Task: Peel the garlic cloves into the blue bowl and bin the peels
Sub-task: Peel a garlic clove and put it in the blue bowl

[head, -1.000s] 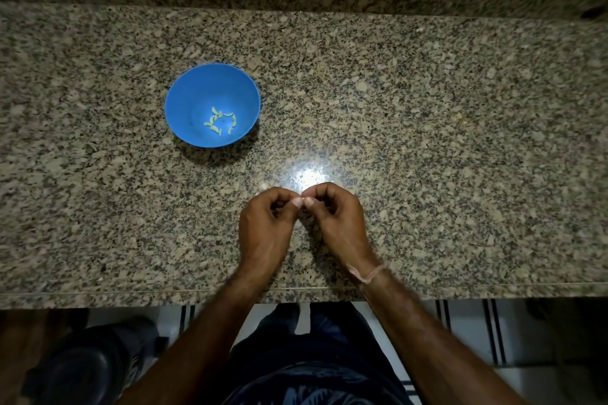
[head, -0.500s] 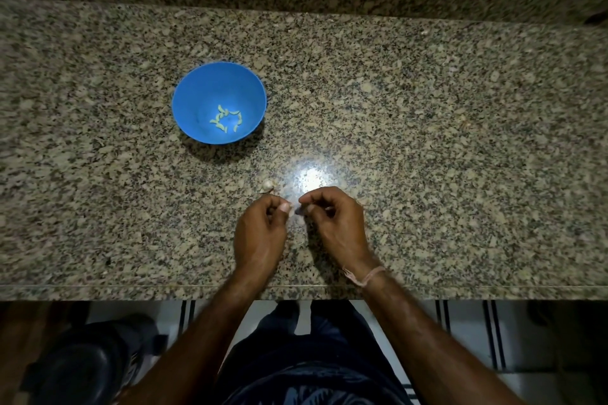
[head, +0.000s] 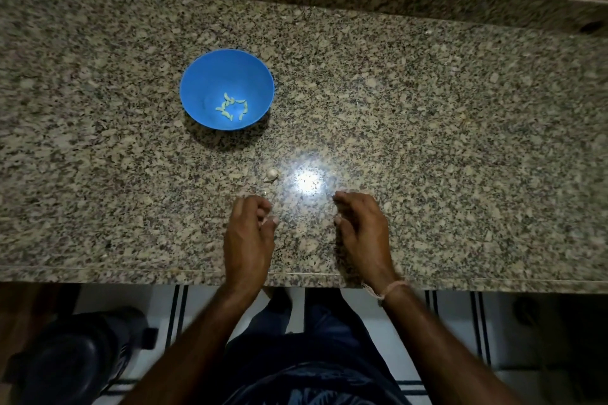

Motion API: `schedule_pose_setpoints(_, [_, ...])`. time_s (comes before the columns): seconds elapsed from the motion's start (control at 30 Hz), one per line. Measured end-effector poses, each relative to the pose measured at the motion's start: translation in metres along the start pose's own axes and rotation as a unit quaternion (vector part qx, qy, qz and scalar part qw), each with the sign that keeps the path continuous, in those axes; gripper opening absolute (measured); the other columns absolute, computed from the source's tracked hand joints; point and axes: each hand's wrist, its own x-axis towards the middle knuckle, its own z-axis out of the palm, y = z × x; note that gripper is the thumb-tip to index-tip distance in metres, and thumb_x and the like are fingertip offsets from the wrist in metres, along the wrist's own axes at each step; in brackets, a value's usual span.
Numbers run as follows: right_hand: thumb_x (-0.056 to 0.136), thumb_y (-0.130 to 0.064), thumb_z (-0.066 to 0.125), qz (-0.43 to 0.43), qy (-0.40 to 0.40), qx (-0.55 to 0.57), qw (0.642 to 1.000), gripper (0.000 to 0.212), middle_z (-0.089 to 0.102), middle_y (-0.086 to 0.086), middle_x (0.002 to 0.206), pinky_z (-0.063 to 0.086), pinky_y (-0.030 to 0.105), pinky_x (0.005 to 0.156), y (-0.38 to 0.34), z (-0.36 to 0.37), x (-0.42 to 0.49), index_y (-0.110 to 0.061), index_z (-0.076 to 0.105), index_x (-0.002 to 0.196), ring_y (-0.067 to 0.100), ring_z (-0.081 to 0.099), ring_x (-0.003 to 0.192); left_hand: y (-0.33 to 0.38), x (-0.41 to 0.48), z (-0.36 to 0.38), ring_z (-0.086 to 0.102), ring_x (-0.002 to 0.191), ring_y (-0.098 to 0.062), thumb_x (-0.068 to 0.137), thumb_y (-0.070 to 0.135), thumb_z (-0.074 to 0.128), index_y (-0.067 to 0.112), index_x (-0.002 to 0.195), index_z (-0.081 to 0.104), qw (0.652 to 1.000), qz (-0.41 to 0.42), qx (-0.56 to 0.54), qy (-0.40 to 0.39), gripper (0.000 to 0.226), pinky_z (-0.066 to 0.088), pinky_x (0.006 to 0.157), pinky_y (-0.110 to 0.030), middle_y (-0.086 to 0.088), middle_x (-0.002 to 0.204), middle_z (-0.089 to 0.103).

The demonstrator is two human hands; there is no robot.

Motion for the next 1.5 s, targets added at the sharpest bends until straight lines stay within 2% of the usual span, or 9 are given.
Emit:
schedule_pose_setpoints(0.13, [0.093, 0.013, 0.065, 0.065, 0.052, 0.121, 0.989, 0.043, 0.065, 0.002, 0.125, 0.055, 0.023, 0.099, -0.002, -0.005, 0.003, -0.01, 0.069, 0.129, 0.011, 0.068, 0.112, 0.007, -0.003, 0.014, 0.056, 0.087, -0.002, 0.094, 0.005, 0.07, 0.019, 0.111, 0.06, 0.998, 0.032, -0.02, -0.048, 0.023, 0.044, 0.068, -0.009, 0.009, 0.101, 0.052])
schedule_pose_setpoints(0.27, [0.091, 0.015, 0.065, 0.048, 0.078, 0.013, 0.996, 0.04, 0.064, 0.0, 0.12, 0.054, 0.02, 0.1, 0.006, -0.023, -0.001, -0.007, 0.07, 0.124, -0.003, 0.064, 0.109, 0.011, -0.005, 0.026, 0.057, 0.083, -0.003, 0.094, 0.01, 0.072, 0.023, 0.108, 0.061, 0.998, 0.02, -0.021, -0.062, 0.022, 0.046, 0.067, -0.015, 0.01, 0.099, 0.053])
schedule_pose_setpoints(0.47, [0.096, 0.009, 0.06, 0.037, -0.03, 0.067, 0.997, 0.038, 0.068, -0.002, 0.119, 0.057, 0.02, 0.093, -0.004, -0.002, 0.012, -0.013, 0.071, 0.125, 0.008, 0.068, 0.104, 0.023, -0.009, 0.038, 0.058, 0.084, -0.007, 0.09, 0.009, 0.073, 0.027, 0.105, 0.06, 0.999, -0.007, -0.006, -0.041, 0.027, 0.048, 0.067, -0.022, 0.011, 0.098, 0.054])
schedule_pose_setpoints(0.67, [0.096, 0.005, 0.064, 0.052, -0.024, 0.078, 0.995, 0.035, 0.07, -0.004, 0.118, 0.056, 0.019, 0.094, 0.031, -0.055, 0.016, -0.018, 0.072, 0.121, 0.003, 0.068, 0.107, 0.049, -0.018, 0.069, 0.056, 0.1, -0.011, 0.088, 0.024, 0.079, 0.023, 0.118, 0.059, 0.998, 0.0, 0.035, -0.048, 0.036, 0.05, 0.075, -0.031, 0.006, 0.113, 0.054])
schedule_pose_setpoints(0.77, [0.097, 0.002, 0.065, 0.043, -0.04, 0.053, 0.997, 0.031, 0.069, -0.007, 0.116, 0.056, 0.018, 0.092, 0.041, -0.059, 0.015, -0.016, 0.074, 0.12, 0.0, 0.067, 0.104, 0.061, -0.015, 0.077, 0.055, 0.101, -0.011, 0.09, 0.024, 0.079, 0.02, 0.122, 0.059, 0.998, 0.006, 0.054, -0.018, 0.038, 0.049, 0.076, -0.03, 0.003, 0.118, 0.055])
schedule_pose_setpoints(0.9, [0.097, 0.003, 0.065, 0.005, -0.076, 0.045, 0.996, 0.031, 0.071, -0.007, 0.117, 0.057, 0.017, 0.09, 0.041, -0.057, 0.019, -0.015, 0.075, 0.12, 0.0, 0.068, 0.104, 0.07, -0.004, 0.077, 0.055, 0.082, 0.001, 0.094, 0.007, 0.07, 0.016, 0.094, 0.066, 0.999, -0.007, 0.051, 0.018, 0.01, 0.04, 0.06, -0.008, 0.007, 0.09, 0.055])
schedule_pose_setpoints(1.03, [0.098, 0.002, 0.065, -0.009, -0.112, 0.041, 0.993, 0.029, 0.07, -0.01, 0.117, 0.057, 0.018, 0.091, 0.041, -0.061, 0.024, -0.015, 0.074, 0.12, -0.001, 0.067, 0.106, 0.067, 0.005, 0.077, 0.046, 0.072, 0.003, 0.093, 0.003, 0.069, 0.016, 0.082, 0.064, 0.995, -0.005, 0.1, 0.025, 0.018, 0.033, 0.06, -0.006, 0.006, 0.082, 0.056])
schedule_pose_setpoints(1.3, [0.091, 0.003, 0.068, -0.123, -0.177, -0.097, 0.972, 0.037, 0.06, 0.013, 0.12, 0.05, 0.034, 0.089, 0.03, -0.03, 0.038, -0.004, 0.067, 0.128, 0.028, 0.06, 0.104, 0.059, -0.022, 0.05, 0.066, 0.078, -0.007, 0.1, 0.015, 0.064, 0.022, 0.088, 0.066, 0.964, -0.156, -0.115, 0.183, 0.014, 0.049, 0.058, -0.017, 0.005, 0.09, 0.071])
schedule_pose_setpoints(1.5, [0.096, 0.003, 0.06, -0.164, -0.228, -0.11, 0.954, 0.028, 0.059, 0.015, 0.114, 0.052, 0.044, 0.086, -0.009, 0.023, 0.046, -0.004, 0.068, 0.122, 0.032, 0.059, 0.1, 0.041, -0.029, 0.038, 0.068, 0.084, -0.019, 0.096, 0.016, 0.068, 0.023, 0.088, 0.068, 0.94, -0.214, -0.132, 0.233, 0.01, 0.058, 0.077, -0.042, 0.004, 0.087, 0.072])
